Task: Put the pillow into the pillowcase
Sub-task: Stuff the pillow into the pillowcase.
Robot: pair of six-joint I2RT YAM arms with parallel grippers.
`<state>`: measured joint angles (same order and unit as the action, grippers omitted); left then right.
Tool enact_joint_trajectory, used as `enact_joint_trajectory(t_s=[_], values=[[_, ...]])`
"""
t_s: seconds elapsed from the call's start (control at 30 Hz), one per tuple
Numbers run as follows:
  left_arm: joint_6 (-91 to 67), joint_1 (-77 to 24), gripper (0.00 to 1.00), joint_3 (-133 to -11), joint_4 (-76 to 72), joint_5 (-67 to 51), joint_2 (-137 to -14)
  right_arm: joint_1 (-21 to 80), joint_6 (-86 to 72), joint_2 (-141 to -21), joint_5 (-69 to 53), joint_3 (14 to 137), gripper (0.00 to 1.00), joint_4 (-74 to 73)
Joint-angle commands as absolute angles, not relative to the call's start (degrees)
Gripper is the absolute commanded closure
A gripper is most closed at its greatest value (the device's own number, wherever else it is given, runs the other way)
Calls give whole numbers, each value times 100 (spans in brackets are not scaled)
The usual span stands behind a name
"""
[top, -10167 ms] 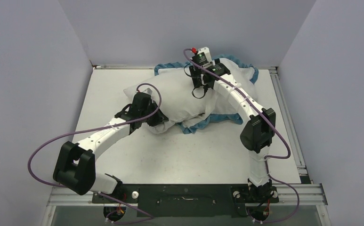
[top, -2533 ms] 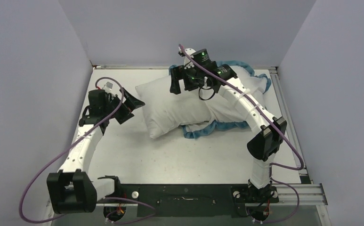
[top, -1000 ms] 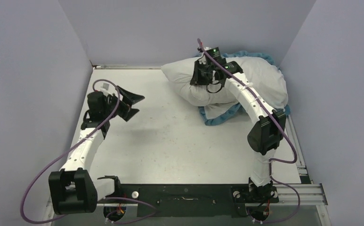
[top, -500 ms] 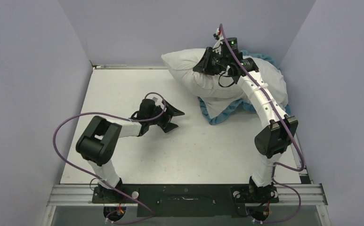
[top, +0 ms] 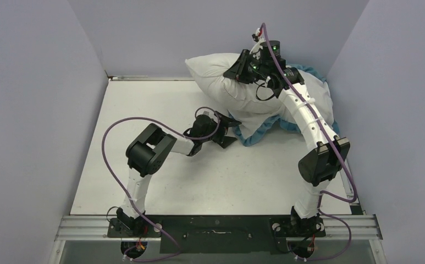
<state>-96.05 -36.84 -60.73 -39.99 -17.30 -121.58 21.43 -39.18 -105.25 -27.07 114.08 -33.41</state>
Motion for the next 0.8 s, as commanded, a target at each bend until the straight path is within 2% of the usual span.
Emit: enact_joint_trajectory(t_s=[0.0,0.1,0.33,0.4,0.5,0.67,0.73,0.77], values=[[-10288,-3996,13,-6786,-3895,-1220,-12655,2184,-4284,-10020,-3067,11872,95,-2512],[-10599,-4186,13,-7140,-3378,-967,-12897,2187,-4316,-10031,-3083,11885,95,-2492],[-10283,-4480,12,-8809,-276,-108,-13194,2175,-4334,-10020,-3121,11901,95,-2493],[-10364,-4495,24,-9045,-52,-126,-13360,2164,-4333,-10011,-3138,11871,95,-2491],[-10303,-4446,55,-9141,-211,-68,-13481,2154,-4318,-9995,-3164,11856,95,-2496],[-9616,-4231,83,-9060,-861,123,-13305,2121,-4210,-9964,-3167,11829,95,-2595],[-9416,-4135,98,-8771,-1221,201,-13049,2090,-4154,-9927,-3162,11753,95,-2618],[-9309,-4080,100,-8590,-1383,267,-12823,2077,-4137,-9905,-3156,11702,95,-2617]])
